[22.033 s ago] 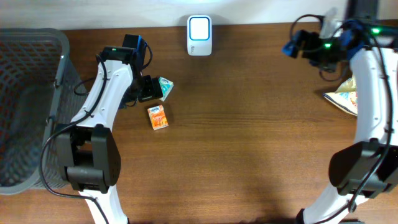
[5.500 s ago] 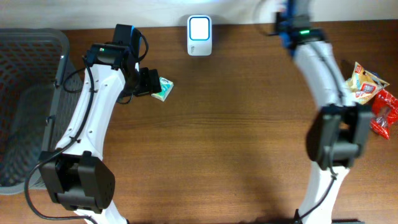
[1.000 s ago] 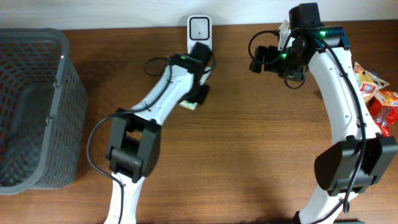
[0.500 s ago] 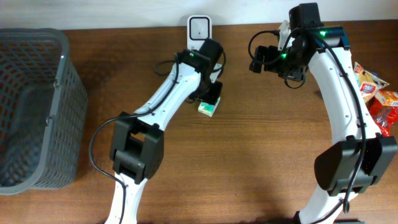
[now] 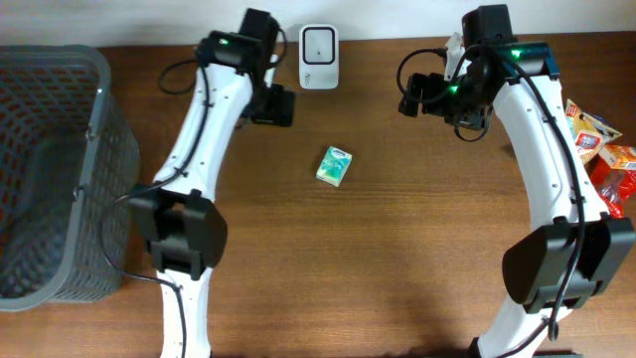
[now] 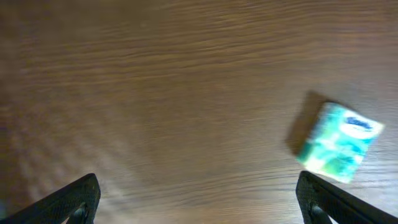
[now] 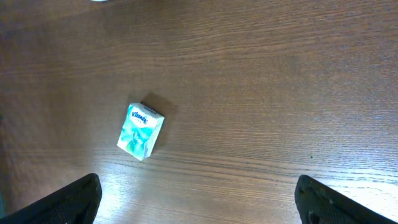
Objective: Scan the item barcode
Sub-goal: 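Push the green Kleenex pack forward to mid-table with the left gripper, then reach the right gripper to the green Kleenex pack and grasp it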
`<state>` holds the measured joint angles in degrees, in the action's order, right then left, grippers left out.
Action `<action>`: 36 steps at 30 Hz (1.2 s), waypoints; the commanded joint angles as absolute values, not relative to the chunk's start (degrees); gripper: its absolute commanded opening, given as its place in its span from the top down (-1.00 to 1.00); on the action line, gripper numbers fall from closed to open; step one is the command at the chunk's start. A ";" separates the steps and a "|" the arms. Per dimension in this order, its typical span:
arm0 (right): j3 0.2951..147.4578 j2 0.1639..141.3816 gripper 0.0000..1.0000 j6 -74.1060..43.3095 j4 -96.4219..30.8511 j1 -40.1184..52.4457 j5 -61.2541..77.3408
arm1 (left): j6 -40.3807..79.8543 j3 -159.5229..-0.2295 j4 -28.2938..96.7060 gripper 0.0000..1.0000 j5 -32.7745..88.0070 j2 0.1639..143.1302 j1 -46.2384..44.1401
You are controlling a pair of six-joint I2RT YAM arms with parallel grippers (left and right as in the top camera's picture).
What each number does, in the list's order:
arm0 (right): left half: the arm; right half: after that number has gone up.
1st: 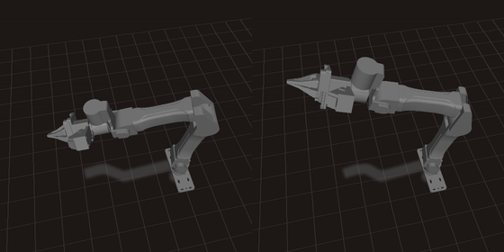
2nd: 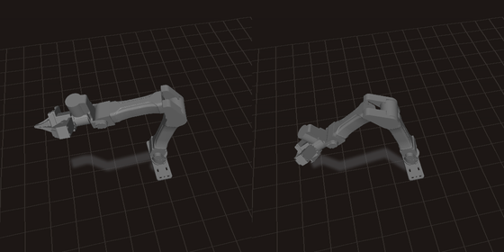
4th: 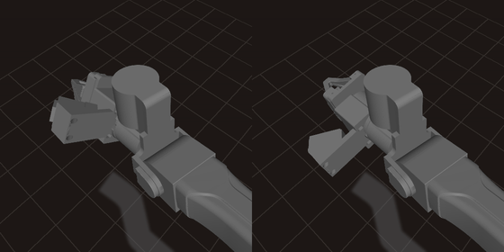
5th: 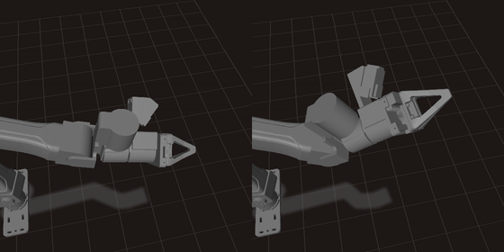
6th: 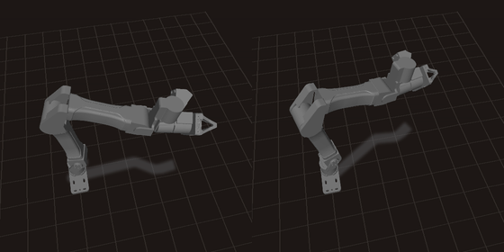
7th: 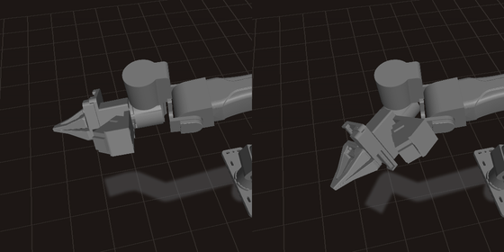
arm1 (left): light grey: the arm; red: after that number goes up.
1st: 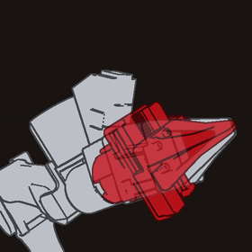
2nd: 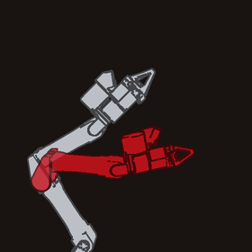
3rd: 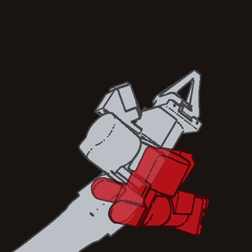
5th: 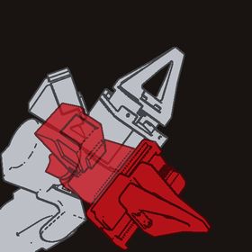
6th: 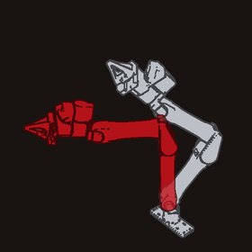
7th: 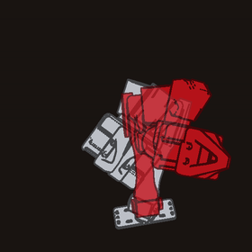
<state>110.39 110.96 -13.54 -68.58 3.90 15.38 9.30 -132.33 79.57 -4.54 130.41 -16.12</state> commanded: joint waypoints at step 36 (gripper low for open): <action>73.49 111.39 -0.34 -34.33 -28.25 10.90 37.28 | 9.80 -132.57 80.66 -0.98 -5.43 130.56 -14.61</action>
<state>77.71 111.53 -28.77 -32.80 10.39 33.71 9.30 -132.33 80.62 -4.97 130.41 -14.66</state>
